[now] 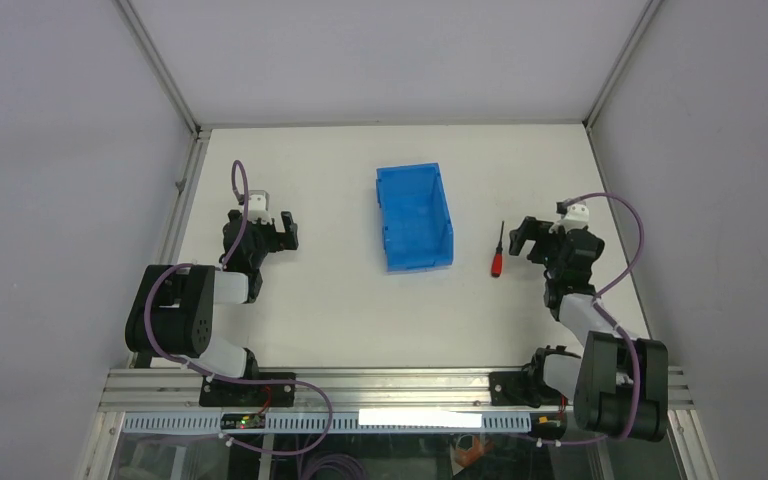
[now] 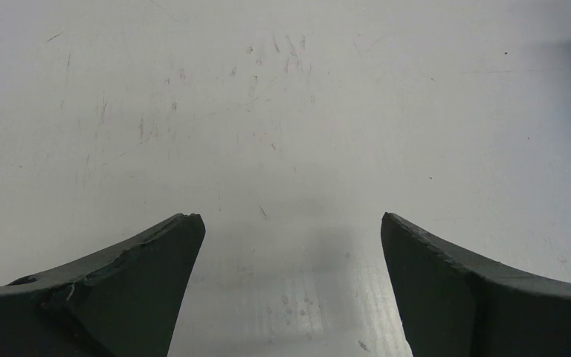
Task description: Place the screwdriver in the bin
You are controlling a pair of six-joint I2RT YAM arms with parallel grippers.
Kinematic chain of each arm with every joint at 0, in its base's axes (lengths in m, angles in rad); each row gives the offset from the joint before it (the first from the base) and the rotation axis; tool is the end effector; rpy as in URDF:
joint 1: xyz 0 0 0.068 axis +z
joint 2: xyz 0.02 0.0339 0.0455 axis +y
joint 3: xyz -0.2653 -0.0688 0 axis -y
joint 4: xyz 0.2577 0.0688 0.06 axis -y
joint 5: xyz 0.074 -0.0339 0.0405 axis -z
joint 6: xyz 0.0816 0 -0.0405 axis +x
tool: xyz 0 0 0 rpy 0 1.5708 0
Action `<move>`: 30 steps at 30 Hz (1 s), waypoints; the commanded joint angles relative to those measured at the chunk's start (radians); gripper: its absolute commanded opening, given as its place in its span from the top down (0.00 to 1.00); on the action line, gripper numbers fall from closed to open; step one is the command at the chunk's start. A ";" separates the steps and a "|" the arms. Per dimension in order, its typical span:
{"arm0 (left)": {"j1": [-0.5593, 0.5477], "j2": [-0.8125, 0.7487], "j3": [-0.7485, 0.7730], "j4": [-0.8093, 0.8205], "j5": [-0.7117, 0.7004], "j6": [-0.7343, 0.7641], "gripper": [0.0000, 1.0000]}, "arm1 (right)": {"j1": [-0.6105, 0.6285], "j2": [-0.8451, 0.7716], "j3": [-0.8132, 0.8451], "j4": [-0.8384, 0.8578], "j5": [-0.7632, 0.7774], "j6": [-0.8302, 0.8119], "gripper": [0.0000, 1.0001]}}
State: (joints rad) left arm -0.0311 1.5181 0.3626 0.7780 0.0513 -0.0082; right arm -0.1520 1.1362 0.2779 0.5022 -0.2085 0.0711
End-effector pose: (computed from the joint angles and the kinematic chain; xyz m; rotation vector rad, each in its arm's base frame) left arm 0.3092 -0.0138 0.1095 0.0563 1.9477 -0.0760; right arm 0.2658 -0.0236 0.1447 0.0749 1.9201 0.1465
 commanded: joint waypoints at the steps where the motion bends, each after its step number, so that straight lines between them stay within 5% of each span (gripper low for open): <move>1: 0.002 -0.010 0.018 0.032 -0.003 -0.009 0.01 | -0.006 -0.123 0.125 -0.142 0.034 0.041 0.00; 7: 0.002 -0.011 0.018 0.032 -0.002 -0.009 0.01 | -0.005 -0.282 0.286 -0.424 0.093 0.198 0.00; 11: 0.002 -0.011 0.018 0.032 -0.001 -0.009 0.01 | 0.007 -0.321 0.358 -0.563 -0.180 0.240 0.01; 19: 0.002 -0.011 0.018 0.032 -0.001 -0.009 0.01 | 0.147 -0.232 0.476 -0.920 0.028 0.188 0.01; 23: 0.002 -0.010 0.018 0.032 -0.001 -0.009 0.01 | 0.248 -0.133 0.470 -0.979 0.178 0.228 0.01; 30: 0.002 -0.011 0.018 0.032 -0.002 -0.009 0.01 | 0.296 0.046 0.456 -0.952 0.219 0.255 0.02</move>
State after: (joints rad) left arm -0.0311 1.5181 0.3626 0.7780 0.0513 -0.0082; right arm 0.1280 1.1278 0.7216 -0.4381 -0.0582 0.2996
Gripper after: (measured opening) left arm 0.992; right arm 0.992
